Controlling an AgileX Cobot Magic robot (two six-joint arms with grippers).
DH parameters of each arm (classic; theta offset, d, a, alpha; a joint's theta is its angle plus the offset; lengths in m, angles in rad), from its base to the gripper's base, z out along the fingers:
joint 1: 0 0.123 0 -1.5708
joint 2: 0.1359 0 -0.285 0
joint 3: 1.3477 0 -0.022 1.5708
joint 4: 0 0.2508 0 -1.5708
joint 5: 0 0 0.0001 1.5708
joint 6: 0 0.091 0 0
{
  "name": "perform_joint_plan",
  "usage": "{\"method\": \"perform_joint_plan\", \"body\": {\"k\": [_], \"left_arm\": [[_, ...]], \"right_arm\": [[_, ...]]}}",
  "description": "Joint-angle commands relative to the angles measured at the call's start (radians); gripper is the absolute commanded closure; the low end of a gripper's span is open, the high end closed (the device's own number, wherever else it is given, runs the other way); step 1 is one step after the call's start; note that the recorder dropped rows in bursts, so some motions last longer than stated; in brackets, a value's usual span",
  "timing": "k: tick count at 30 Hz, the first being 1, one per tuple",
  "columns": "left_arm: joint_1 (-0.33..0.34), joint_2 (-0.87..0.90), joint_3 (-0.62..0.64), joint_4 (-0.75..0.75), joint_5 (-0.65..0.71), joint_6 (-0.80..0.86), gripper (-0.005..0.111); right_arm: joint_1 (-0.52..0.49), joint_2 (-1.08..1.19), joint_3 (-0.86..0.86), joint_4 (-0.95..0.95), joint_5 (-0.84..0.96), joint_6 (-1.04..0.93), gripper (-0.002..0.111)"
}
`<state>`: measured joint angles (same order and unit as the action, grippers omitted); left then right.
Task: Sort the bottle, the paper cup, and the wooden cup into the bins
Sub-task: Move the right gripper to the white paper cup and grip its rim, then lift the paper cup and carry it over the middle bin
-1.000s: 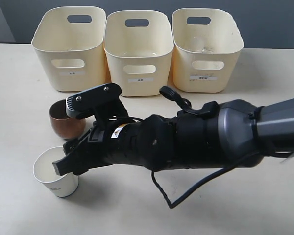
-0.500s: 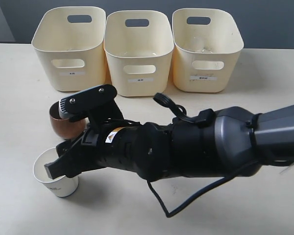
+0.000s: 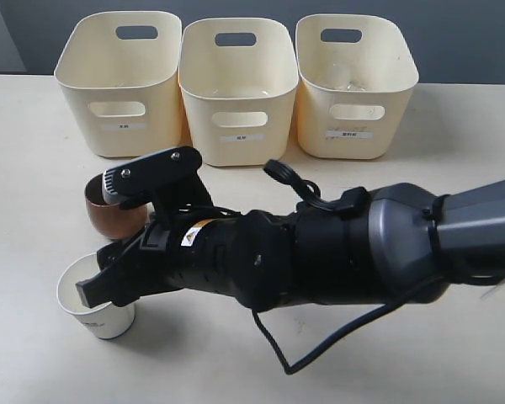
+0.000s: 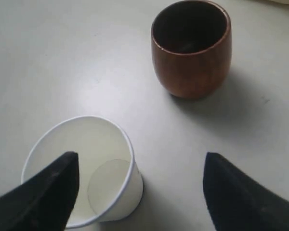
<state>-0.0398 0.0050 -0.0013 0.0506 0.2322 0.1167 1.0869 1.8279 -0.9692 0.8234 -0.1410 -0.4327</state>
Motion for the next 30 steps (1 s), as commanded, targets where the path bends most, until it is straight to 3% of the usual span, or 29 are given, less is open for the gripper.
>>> {"method": "perform_joint_plan", "body": {"k": [1,30], "left_arm": [[-0.003,-0.005,0.001,0.004,-0.001,-0.002,0.107],[-0.003,-0.005,0.001,0.004,-0.001,-0.002,0.107]], "right_arm": [[0.002,0.007,-0.005,0.001,-0.005,0.003,0.039],[0.002,0.143,-0.116,0.001,0.066,0.044,0.039]]}}
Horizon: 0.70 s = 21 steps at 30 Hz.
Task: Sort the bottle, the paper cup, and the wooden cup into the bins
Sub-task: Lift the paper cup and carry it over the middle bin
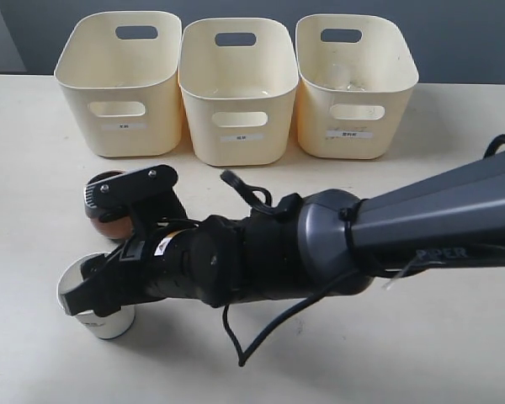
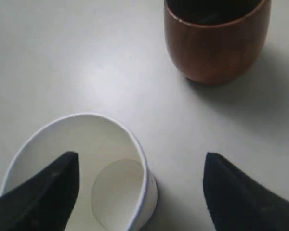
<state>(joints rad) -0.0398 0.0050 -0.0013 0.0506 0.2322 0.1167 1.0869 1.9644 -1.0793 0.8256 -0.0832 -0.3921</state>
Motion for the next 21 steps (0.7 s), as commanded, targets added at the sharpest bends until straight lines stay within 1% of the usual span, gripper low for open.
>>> {"method": "perform_joint_plan", "body": {"k": [1,3,4,6,9,12,13,21], "left_arm": [[-0.003,-0.005,0.001,0.004,-0.001,-0.002,0.107],[-0.003,-0.005,0.001,0.004,-0.001,-0.002,0.107],[-0.003,-0.005,0.001,0.004,-0.001,-0.002,0.107],[-0.003,-0.005,0.001,0.004,-0.001,-0.002,0.107],[-0.003,-0.005,0.001,0.004,-0.001,-0.002,0.107],[-0.003,-0.005,0.001,0.004,-0.001,-0.002,0.107],[-0.003,-0.005,0.001,0.004,-0.001,-0.002,0.107],[-0.003,-0.005,0.001,0.004,-0.001,-0.002,0.107]], "right_arm": [[0.002,0.006,-0.005,-0.002,0.008,0.003,0.039],[0.002,0.006,-0.005,-0.002,0.007,0.003,0.04],[0.002,0.006,-0.007,-0.002,0.011,0.003,0.042],[0.002,0.006,-0.01,-0.002,0.031,0.003,0.051],[0.002,0.006,-0.013,-0.002,0.047,0.003,0.075],[0.002,0.006,-0.013,-0.002,0.053,0.003,0.103],[0.002,0.006,-0.013,-0.002,0.053,0.003,0.109],[0.0,-0.023,-0.013,-0.009,0.021,-0.008,0.108]]}}
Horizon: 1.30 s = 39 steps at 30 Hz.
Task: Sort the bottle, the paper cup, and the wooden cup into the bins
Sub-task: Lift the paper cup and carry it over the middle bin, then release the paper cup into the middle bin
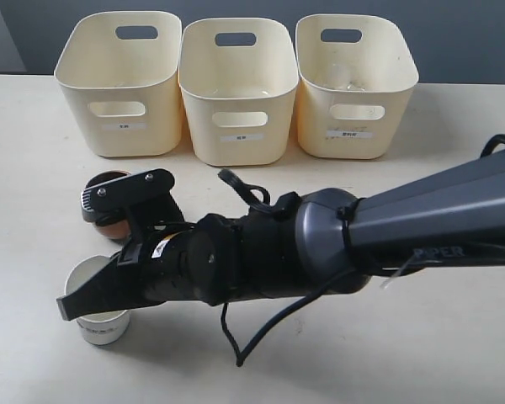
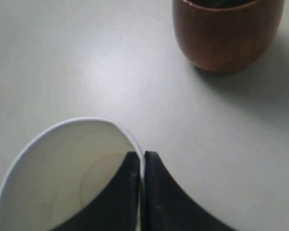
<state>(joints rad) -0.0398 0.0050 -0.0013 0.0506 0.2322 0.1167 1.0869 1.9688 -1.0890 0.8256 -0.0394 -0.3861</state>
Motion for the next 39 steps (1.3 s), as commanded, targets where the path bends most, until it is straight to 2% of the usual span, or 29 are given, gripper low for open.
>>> {"method": "perform_joint_plan", "body": {"k": [1,7,16,22,24,32,35,39], "left_arm": [[-0.003,-0.005,0.001,0.004,-0.001,-0.002,0.107],[-0.003,-0.005,0.001,0.004,-0.001,-0.002,0.107],[-0.003,-0.005,0.001,0.004,-0.001,-0.002,0.107],[-0.003,-0.005,0.001,0.004,-0.001,-0.002,0.107],[-0.003,-0.005,0.001,0.004,-0.001,-0.002,0.107],[-0.003,-0.005,0.001,0.004,-0.001,-0.002,0.107],[-0.003,-0.005,0.001,0.004,-0.001,-0.002,0.107],[-0.003,-0.005,0.001,0.004,-0.001,-0.002,0.107]], "right_arm": [[0.0,-0.04,-0.003,-0.015,-0.028,-0.014,0.108],[-0.039,-0.148,-0.003,-0.039,-0.043,-0.047,0.108],[-0.184,-0.288,-0.003,-0.039,-0.067,-0.07,0.108],[-0.261,-0.322,-0.003,-0.024,-0.266,-0.146,0.108],[-0.261,-0.32,-0.003,-0.01,-0.384,-0.207,0.108],[-0.261,-0.295,-0.003,0.14,-0.645,-0.386,0.108],[-0.283,-0.256,-0.005,0.113,-0.674,-0.386,0.108],[-0.363,-0.187,-0.052,0.143,-0.583,-0.36,0.108]]}}
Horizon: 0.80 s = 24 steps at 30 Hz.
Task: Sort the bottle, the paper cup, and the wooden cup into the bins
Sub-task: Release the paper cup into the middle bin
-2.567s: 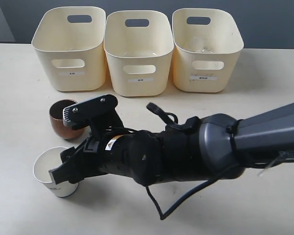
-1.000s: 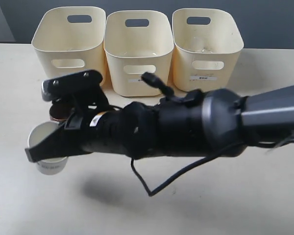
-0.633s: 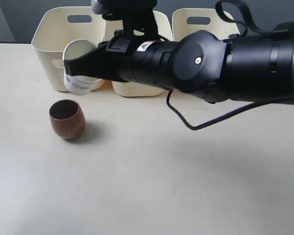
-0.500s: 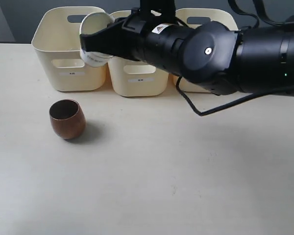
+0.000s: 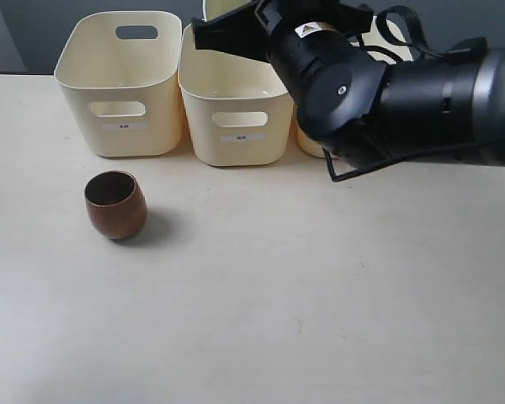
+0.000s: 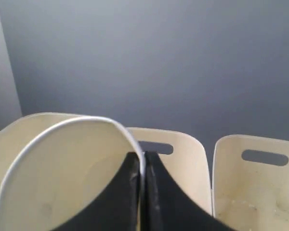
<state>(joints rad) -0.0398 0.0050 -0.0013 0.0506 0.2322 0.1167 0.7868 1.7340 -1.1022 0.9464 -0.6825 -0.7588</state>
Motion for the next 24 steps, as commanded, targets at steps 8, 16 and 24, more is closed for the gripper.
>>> {"method": "perform_joint_plan", "body": {"k": [8,16,24], "left_arm": [[-0.003,-0.005,0.001,0.004,-0.001,-0.002,0.107],[-0.003,-0.005,0.001,0.004,-0.001,-0.002,0.107],[-0.003,-0.005,0.001,0.004,-0.001,-0.002,0.107]], "right_arm": [[-0.101,0.146,-0.13,-0.081,0.123,0.015,0.098],[-0.101,0.226,-0.207,-0.007,0.153,0.015,0.047],[-0.101,0.235,-0.211,0.004,0.207,0.015,0.049]]}}
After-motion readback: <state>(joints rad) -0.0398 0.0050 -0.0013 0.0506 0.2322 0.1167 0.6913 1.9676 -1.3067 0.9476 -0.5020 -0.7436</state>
